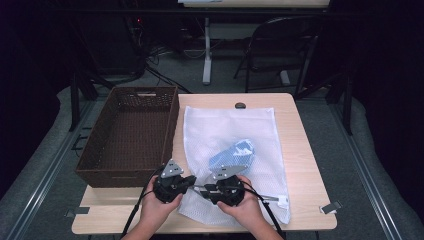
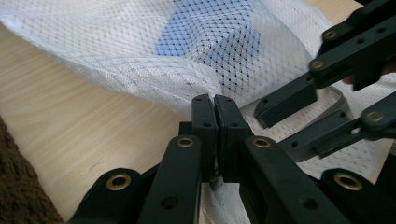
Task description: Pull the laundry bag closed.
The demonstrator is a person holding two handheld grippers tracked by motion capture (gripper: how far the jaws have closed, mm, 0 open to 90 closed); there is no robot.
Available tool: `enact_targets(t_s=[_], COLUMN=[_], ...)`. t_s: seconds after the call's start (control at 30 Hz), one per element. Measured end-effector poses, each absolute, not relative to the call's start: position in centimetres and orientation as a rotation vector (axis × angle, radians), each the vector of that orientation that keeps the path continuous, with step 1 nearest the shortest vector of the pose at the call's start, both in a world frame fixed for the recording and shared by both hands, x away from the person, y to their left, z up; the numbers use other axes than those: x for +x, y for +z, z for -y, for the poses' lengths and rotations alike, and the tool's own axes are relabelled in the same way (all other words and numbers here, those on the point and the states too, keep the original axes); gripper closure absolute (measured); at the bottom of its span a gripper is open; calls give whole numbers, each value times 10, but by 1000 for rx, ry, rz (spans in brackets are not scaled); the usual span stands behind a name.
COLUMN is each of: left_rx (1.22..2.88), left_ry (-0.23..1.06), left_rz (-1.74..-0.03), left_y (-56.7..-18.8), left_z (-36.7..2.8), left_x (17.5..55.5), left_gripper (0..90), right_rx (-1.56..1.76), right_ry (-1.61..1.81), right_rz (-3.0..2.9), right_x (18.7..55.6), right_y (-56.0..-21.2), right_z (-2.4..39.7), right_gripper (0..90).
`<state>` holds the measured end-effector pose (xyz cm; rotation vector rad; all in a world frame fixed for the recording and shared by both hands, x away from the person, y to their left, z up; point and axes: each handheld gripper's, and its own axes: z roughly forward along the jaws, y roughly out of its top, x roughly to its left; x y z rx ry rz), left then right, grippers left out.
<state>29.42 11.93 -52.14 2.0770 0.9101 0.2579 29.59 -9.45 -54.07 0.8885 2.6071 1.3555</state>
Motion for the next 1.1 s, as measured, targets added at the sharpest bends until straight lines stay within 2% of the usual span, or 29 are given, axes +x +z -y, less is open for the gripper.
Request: enact_targets(t_s=[0.1,0.47,0.83,1.1], left_rx=[2073,2072,2065,2065], left_ry=[246,249,245,240], left_rz=[-899,-869,-884,-888], left_y=[-519,-518,-520,-521], left_z=[-117,-114,-116,-115], left_x=[292,292,292,291], left_gripper=[879,880,880,880], right_rx=[913,927,913,917], right_ry=[1386,1418,1449,1499], right_rz=[-2611,-2646,-2656,-2646], right_x=[298,302,298,295], right_y=[-545,-552,-550,-546], right_z=[93,87,88,88], right_gripper=[658,633,663,738])
